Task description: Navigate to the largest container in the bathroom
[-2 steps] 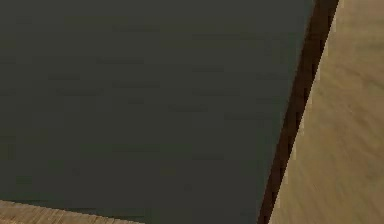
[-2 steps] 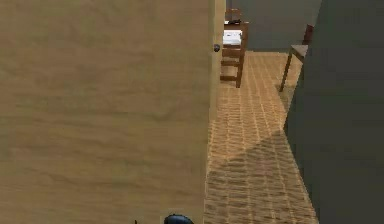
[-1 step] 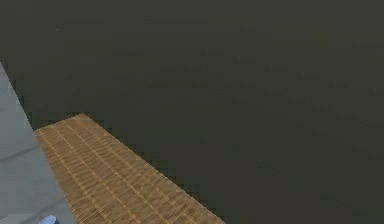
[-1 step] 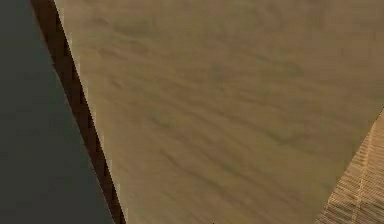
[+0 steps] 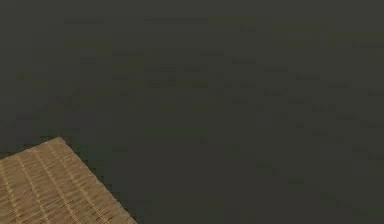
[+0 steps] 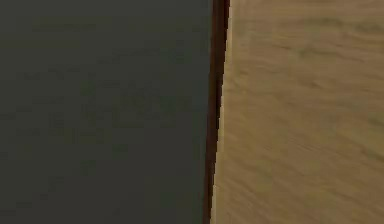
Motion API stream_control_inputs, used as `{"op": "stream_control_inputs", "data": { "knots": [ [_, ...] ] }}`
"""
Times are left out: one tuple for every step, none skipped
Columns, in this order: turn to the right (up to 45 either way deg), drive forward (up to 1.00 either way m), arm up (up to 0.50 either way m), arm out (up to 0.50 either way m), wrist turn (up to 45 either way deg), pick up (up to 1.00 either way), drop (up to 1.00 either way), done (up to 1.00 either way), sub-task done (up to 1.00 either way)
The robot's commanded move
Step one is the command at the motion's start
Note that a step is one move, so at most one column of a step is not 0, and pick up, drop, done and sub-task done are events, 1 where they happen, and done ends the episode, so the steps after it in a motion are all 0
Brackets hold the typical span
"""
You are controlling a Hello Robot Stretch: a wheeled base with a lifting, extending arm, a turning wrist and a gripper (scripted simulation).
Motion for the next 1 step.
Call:
{"op": "stream_control_inputs", "data": {
  "knots": [
    [-42.0,0.00,0.00,0.00,0.0,0.00,0.00,0.00,0.00]
  ]
}}
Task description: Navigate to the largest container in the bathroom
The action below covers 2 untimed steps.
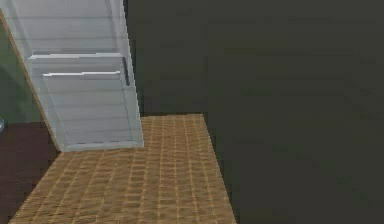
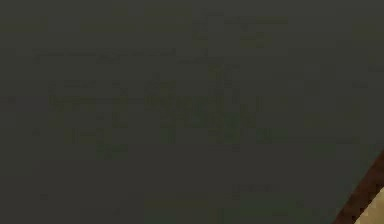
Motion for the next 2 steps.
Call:
{"op": "stream_control_inputs", "data": {
  "knots": [
    [0.0,0.30,0.00,0.00,0.0,0.00,0.00,0.00,0.00],
    [-45.0,0.00,0.00,0.00,0.0,0.00,0.00,0.00,0.00]
  ]
}}
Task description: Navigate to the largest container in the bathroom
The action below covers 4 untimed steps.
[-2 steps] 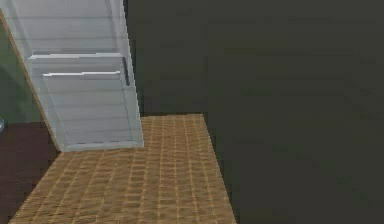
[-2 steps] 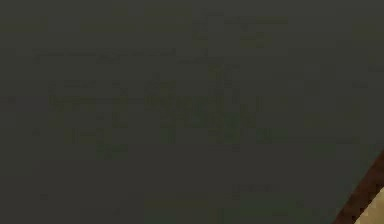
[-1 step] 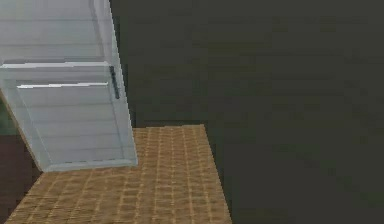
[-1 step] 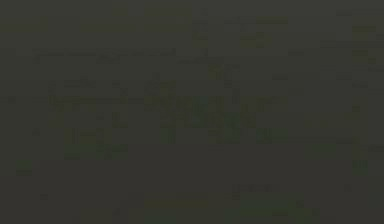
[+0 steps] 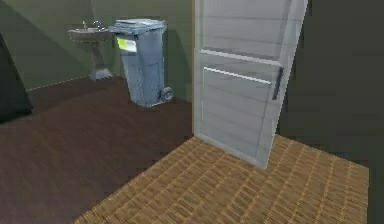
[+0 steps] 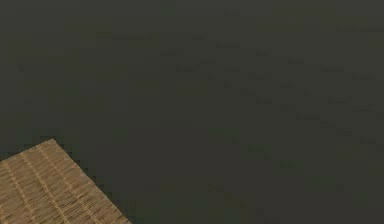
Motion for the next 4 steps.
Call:
{"op": "stream_control_inputs", "data": {
  "knots": [
    [-9.0,0.00,0.00,0.00,0.0,0.00,0.00,0.00,0.00],
    [0.0,0.75,0.00,0.00,0.0,0.00,0.00,0.00,0.00],
    [-45.0,0.00,0.00,0.00,0.0,0.00,0.00,0.00,0.00],
    [-15.0,0.00,0.00,0.00,0.0,0.00,0.00,0.00,0.00]
  ]
}}
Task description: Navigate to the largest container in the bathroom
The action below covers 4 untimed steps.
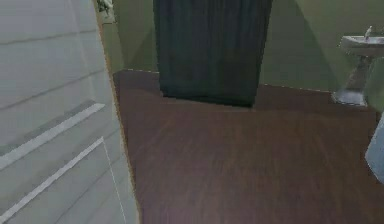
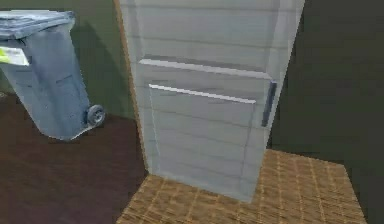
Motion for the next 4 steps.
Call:
{"op": "stream_control_inputs", "data": {
  "knots": [
    [0.0,1.00,0.00,0.00,0.0,0.00,0.00,0.00,0.00],
    [-6.0,0.00,0.00,0.00,0.0,0.00,0.00,0.00,0.00],
    [0.0,0.30,0.00,0.00,0.0,0.00,0.00,0.00,0.00],
    [-45.0,0.00,0.00,0.00,0.0,0.00,0.00,0.00,0.00]
  ]
}}
